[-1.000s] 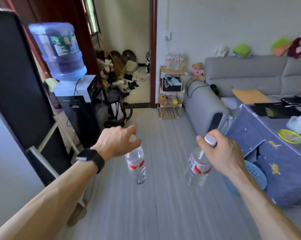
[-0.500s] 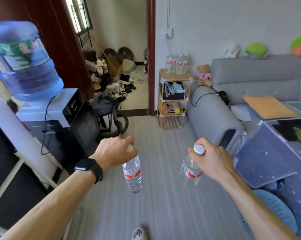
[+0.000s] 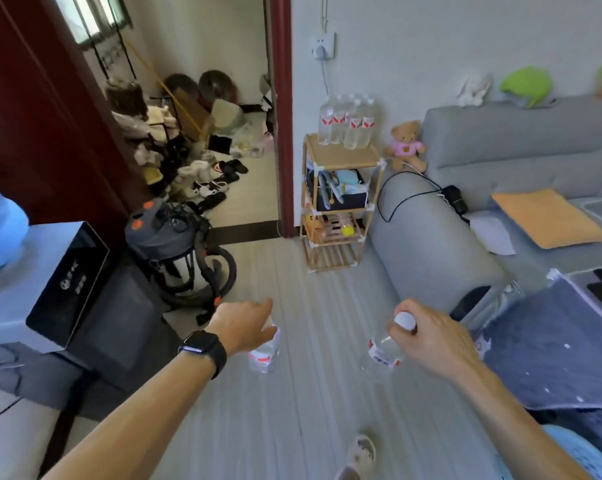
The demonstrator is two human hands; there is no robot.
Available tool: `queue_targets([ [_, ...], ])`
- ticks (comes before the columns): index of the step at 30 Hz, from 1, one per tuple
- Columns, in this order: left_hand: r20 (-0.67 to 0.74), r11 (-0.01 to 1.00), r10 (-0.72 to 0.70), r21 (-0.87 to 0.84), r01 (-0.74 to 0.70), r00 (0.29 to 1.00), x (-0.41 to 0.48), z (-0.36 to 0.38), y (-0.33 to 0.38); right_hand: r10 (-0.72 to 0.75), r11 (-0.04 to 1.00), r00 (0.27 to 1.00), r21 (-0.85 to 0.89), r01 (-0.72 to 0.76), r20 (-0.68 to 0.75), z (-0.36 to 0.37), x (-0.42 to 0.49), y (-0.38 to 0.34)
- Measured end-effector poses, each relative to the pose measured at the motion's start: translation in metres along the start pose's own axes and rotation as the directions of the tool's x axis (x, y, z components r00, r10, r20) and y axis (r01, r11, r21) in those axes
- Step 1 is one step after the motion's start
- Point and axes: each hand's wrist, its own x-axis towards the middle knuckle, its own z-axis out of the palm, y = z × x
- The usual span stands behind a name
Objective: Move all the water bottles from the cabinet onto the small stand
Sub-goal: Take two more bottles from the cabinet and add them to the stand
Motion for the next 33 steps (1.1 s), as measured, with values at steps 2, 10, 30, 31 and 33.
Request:
queue_targets([
  [2, 0.031, 0.999, -0.037, 0.037, 0.036, 0.999, 0.046, -0.007, -0.005, -0.008, 1.0, 1.0, 0.002, 0.008, 0.004, 0.002, 0.043, 0.005],
  [10, 0.178, 0.99, -0.127, -0.035, 0.135, 0.976, 0.215, -0.027, -0.009, -0.07, 0.99, 0.986, -0.108, 0.087, 0.15, 0.007, 0.222, 0.037],
  [30, 0.059, 0.929, 0.206, -0.325, -0.176, 0.977, 0.603, -0.225, -0.092, -0.169, 0.986, 0.986, -0.009, 0.169, -0.01, -0.062, 0.659, -0.005],
  [31, 0.028, 0.934, 0.214, -0.298, -0.196, 0.976, 0.624, -0.245, -0.099, -0.174, 0.985, 0.984, -0.007, 0.174, -0.035, -0.071, 0.685, -0.013],
  [33, -0.05, 0.94, 0.215, -0.262, -0.22, 0.975, 0.665, -0.282, -0.111, -0.189, 0.981, 0.98, 0.021, 0.191, -0.068, -0.089, 0.731, -0.03],
])
